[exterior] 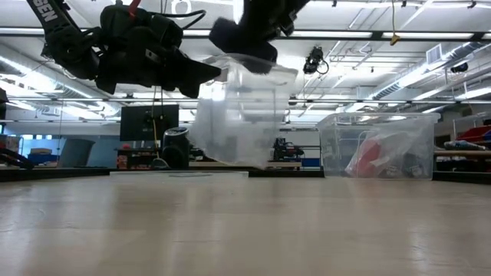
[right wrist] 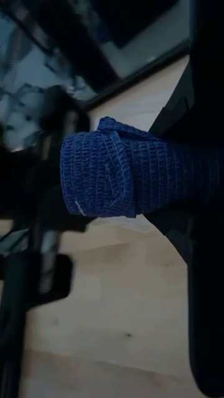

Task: Roll bandage
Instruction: Put the blue rolled bandage inside the transparent zip bag

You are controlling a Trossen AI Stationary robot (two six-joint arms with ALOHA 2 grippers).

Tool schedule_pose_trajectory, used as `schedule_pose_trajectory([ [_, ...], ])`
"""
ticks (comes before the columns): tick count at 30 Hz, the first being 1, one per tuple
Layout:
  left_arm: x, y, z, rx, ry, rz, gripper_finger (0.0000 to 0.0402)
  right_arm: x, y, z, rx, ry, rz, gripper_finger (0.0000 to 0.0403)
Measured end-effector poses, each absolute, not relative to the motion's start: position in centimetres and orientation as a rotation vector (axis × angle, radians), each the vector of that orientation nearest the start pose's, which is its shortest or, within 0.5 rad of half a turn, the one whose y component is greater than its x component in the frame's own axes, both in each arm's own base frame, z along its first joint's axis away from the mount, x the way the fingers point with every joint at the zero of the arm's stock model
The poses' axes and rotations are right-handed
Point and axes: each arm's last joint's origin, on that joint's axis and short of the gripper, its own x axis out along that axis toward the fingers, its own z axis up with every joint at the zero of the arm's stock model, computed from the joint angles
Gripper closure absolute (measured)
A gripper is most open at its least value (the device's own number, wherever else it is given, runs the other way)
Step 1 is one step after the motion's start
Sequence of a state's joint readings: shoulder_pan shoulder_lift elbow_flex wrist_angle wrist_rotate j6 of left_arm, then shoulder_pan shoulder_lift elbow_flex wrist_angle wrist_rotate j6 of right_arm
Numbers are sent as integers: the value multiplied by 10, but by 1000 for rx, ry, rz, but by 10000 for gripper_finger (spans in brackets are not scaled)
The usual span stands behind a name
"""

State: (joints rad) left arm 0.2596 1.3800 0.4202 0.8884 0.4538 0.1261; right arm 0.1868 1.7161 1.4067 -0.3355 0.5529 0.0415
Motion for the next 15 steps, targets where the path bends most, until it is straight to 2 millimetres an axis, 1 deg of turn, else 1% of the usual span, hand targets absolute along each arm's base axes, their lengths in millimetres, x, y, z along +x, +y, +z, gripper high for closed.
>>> schedule_pose_trajectory([
  [7, 248, 53, 190, 100, 55, -198, 402, 372, 52, 281, -78, 709, -402, 301],
  [15, 248, 53, 190, 98, 54, -198, 402, 371, 47, 278, 15, 756, -321, 301],
])
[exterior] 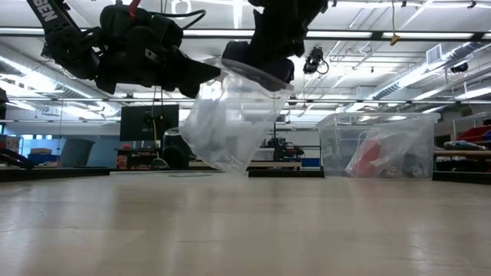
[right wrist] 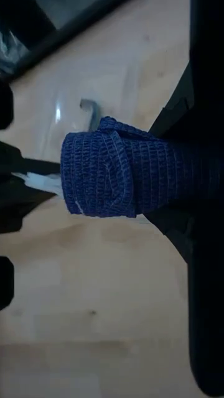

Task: Roll bandage
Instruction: Put the blue rolled bandage inside the transparent zip bag

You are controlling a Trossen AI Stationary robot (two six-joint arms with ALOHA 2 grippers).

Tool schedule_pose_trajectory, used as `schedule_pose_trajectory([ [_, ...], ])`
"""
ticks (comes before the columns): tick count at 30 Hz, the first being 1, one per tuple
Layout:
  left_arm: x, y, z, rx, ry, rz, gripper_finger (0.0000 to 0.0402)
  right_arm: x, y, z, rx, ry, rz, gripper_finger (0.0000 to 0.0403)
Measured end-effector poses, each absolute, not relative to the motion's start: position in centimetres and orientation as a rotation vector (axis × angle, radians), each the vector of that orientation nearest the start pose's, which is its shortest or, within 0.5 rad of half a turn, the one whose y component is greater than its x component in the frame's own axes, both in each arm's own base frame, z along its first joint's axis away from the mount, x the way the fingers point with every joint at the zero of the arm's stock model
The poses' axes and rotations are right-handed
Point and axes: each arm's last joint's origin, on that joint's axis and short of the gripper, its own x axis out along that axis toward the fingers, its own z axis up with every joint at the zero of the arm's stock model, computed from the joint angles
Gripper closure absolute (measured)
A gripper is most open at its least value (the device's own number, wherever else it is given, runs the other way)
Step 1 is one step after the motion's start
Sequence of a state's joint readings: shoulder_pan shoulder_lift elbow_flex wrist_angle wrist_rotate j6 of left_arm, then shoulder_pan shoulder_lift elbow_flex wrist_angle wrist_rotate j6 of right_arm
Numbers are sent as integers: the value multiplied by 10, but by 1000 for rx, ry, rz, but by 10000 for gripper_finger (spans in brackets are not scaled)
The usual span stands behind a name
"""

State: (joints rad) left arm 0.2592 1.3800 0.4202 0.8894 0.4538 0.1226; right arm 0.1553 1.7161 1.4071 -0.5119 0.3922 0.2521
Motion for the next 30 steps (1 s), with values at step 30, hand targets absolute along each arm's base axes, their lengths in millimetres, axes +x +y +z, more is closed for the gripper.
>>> schedule_pose_trajectory([
  [30, 248, 54, 185, 48, 106, -162, 402, 367, 48, 272, 86, 869, -169, 303],
])
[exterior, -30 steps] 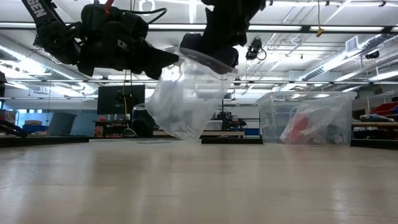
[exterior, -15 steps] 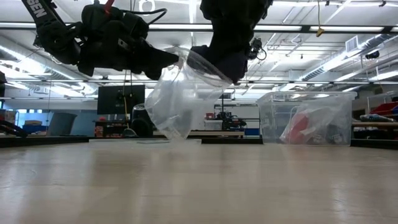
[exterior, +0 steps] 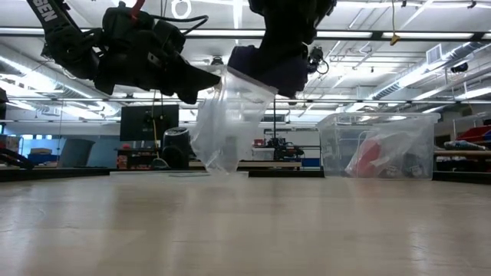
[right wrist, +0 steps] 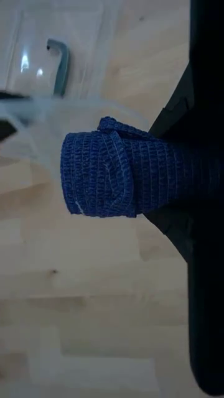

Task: Roll bandage
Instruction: Put the blue rolled bandage inside the transparent zip bag

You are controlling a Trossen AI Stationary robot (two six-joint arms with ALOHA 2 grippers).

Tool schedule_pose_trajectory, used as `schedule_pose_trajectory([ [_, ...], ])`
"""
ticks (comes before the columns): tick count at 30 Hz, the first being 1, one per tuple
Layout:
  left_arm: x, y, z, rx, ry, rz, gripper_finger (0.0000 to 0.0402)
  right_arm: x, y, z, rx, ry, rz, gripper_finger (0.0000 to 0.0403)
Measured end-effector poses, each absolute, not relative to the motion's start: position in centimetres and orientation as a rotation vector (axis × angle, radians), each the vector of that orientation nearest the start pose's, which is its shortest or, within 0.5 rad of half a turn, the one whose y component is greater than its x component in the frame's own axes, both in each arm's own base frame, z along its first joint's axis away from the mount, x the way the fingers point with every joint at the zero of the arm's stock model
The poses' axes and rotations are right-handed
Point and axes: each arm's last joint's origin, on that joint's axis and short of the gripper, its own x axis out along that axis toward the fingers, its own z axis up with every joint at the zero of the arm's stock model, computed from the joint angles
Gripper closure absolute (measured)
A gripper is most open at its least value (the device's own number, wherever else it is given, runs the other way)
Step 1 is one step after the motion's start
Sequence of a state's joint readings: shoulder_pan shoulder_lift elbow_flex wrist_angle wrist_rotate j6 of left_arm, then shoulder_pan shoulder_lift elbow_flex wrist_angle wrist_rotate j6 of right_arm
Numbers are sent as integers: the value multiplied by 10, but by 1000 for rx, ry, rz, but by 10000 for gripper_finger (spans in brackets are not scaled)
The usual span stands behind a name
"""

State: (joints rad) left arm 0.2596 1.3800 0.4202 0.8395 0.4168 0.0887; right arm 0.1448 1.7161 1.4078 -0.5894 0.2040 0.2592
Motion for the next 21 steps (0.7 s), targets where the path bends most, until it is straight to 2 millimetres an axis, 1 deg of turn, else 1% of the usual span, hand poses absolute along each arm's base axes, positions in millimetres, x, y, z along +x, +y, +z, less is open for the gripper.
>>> schedule_pose_trajectory([
  [3, 248, 54, 185, 35, 105, -161, 402, 366, 47, 272, 96, 883, -173, 303],
  [11, 248, 53, 186, 27, 100, -164, 402, 363, 34, 268, 173, 945, -179, 303],
  [18, 256, 47, 197, 21, 75, -193, 402, 364, 21, 268, 254, 959, -149, 304],
  [21, 260, 44, 199, 21, 92, -209, 402, 364, 16, 268, 293, 963, -134, 304],
])
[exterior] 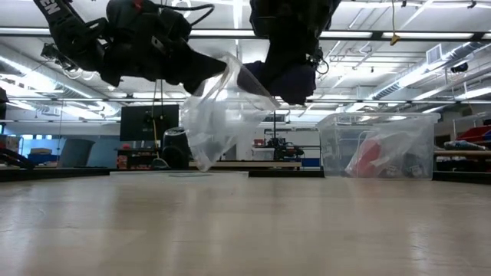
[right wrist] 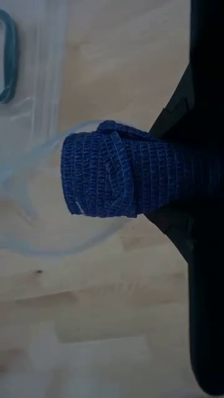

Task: Roll bandage
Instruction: Put the blue rolled bandage inside the transparent zip bag

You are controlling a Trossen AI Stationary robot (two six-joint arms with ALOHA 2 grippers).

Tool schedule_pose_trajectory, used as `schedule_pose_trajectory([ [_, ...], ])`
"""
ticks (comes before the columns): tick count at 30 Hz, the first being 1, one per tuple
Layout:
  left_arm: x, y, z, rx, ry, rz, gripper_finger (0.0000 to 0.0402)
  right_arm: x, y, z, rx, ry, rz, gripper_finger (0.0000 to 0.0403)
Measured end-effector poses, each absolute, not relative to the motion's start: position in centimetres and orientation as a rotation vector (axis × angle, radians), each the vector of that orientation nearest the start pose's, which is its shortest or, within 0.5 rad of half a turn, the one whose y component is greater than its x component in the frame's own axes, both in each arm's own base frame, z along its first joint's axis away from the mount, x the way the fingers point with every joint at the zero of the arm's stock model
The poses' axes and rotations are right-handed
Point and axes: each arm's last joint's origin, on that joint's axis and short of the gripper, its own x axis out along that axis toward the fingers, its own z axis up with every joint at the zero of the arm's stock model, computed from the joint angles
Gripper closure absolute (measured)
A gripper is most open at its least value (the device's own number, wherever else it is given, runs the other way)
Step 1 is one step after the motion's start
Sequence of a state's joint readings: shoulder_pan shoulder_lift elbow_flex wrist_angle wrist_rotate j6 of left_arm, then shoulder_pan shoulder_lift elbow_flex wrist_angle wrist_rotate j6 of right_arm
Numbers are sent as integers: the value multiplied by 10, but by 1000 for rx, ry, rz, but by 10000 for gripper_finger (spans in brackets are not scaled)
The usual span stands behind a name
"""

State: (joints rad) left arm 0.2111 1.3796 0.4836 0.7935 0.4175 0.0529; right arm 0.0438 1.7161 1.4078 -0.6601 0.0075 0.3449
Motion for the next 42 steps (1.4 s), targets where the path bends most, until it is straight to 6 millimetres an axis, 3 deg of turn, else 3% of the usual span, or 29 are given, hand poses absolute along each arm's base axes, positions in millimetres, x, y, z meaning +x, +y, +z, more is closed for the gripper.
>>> schedule_pose_trajectory([
  [10, 271, 37, 204, 51, 198, -147, 402, 364, 9, 268, 434, 985, -52, 304],
  [24, 278, 22, 212, 65, 199, -164, 402, 357, -9, 265, 684, 1087, -40, 304],
  [42, 280, 11, 212, 73, 204, -125, 402, 364, -14, 270, 734, 1009, 67, 305],
])
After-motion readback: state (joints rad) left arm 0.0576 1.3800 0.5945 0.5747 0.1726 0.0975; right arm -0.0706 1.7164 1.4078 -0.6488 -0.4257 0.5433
